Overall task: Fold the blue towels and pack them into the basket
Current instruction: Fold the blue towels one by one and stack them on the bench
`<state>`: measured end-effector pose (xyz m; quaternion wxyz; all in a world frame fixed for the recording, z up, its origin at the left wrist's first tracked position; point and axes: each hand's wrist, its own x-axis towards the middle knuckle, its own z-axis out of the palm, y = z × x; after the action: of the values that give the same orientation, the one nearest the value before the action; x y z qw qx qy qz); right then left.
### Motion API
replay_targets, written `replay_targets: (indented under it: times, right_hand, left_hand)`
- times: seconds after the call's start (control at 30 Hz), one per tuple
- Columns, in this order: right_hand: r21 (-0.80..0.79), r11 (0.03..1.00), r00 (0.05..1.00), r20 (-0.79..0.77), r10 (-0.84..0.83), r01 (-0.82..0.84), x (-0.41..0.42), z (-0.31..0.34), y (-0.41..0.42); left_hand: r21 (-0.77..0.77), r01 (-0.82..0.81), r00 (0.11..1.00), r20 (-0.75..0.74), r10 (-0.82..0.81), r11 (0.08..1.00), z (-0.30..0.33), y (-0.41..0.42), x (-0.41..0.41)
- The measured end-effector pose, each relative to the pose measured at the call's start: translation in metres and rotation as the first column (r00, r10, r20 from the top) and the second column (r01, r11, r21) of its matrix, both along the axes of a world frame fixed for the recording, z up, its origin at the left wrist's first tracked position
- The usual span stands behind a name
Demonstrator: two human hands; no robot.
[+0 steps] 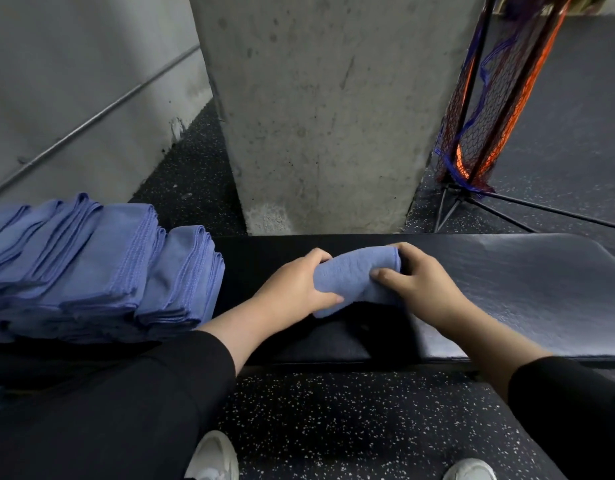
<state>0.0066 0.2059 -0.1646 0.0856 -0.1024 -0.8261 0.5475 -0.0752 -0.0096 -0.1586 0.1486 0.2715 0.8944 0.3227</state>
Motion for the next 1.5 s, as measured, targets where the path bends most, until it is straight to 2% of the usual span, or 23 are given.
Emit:
replay_targets:
  times: [0.1, 0.23, 0.37, 0.47, 0.53, 0.67, 0.77, 0.93, 1.03, 1.17, 1.3, 1.43, 1.5]
  right_hand:
    - [-0.214, 0.976, 0.998, -0.019, -0.052, 0.047, -0.006, 0.021, -0.015]
    - [-0.338, 0.938, 0.997, 0.024, -0.068, 0.072, -0.015, 0.042, -0.032]
    - [-0.611, 0.791, 0.995, 0.054, 0.088, -0.037, -0.020, 0.059, -0.050]
    - [-0.696, 0.705, 0.978, 0.021, 0.209, -0.136, -0.022, 0.070, -0.068]
    - [-0.732, 0.664, 0.973, 0.008, 0.231, -0.151, -0.025, 0.076, -0.082]
    - [-0.730, 0.673, 0.984, 0.000, 0.179, -0.123, -0.034, 0.086, -0.112]
    - [-0.693, 0.714, 0.990, 0.005, 0.144, -0.101, -0.047, 0.091, -0.136]
    - [-0.631, 0.769, 0.990, 0.016, 0.139, -0.098, -0.071, 0.101, -0.179]
    - [-0.597, 0.789, 0.984, -0.002, 0.176, -0.143, -0.090, 0.116, -0.205]
    - [-0.530, 0.829, 0.980, -0.018, 0.200, -0.179, -0.120, 0.130, -0.238]
    - [-0.480, 0.855, 0.976, -0.011, 0.219, -0.197, -0.142, 0.133, -0.268]
    - [-0.301, 0.926, 0.971, 0.002, 0.240, -0.229, -0.160, 0.126, -0.287]
    - [-0.045, 0.969, 0.970, 0.016, 0.242, -0.242, -0.168, 0.119, -0.291]
  left_hand:
    - [0.152, -0.060, 0.988, 0.148, 0.038, 0.987, 0.015, -0.009, 0.006]
    - [0.290, -0.159, 0.959, 0.272, 0.077, 0.944, 0.039, -0.024, 0.016]
    - [0.402, -0.303, 0.907, 0.400, 0.132, 0.864, 0.054, -0.046, 0.026]
    - [0.450, -0.408, 0.844, 0.519, 0.139, 0.794, 0.063, -0.066, 0.034]
    - [0.473, -0.456, 0.816, 0.559, 0.143, 0.754, 0.066, -0.079, 0.039]
    - [0.505, -0.523, 0.785, 0.599, 0.158, 0.687, 0.079, -0.104, 0.045]
    - [0.486, -0.490, 0.820, 0.539, 0.193, 0.724, 0.092, -0.125, 0.047]
    - [0.447, -0.457, 0.881, 0.346, 0.322, 0.769, 0.103, -0.160, 0.050]
    - [0.434, -0.501, 0.865, 0.285, 0.413, 0.749, 0.114, -0.180, 0.042]
    - [0.365, -0.537, 0.837, 0.118, 0.534, 0.760, 0.124, -0.214, 0.027]
    - [0.300, -0.607, 0.785, 0.086, 0.613, 0.736, 0.128, -0.241, 0.018]
    - [0.039, -0.646, 0.748, -0.169, 0.642, 0.763, 0.129, -0.255, 0.016]
    - [0.000, -0.621, 0.753, -0.276, 0.597, 0.784, 0.125, -0.257, 0.014]
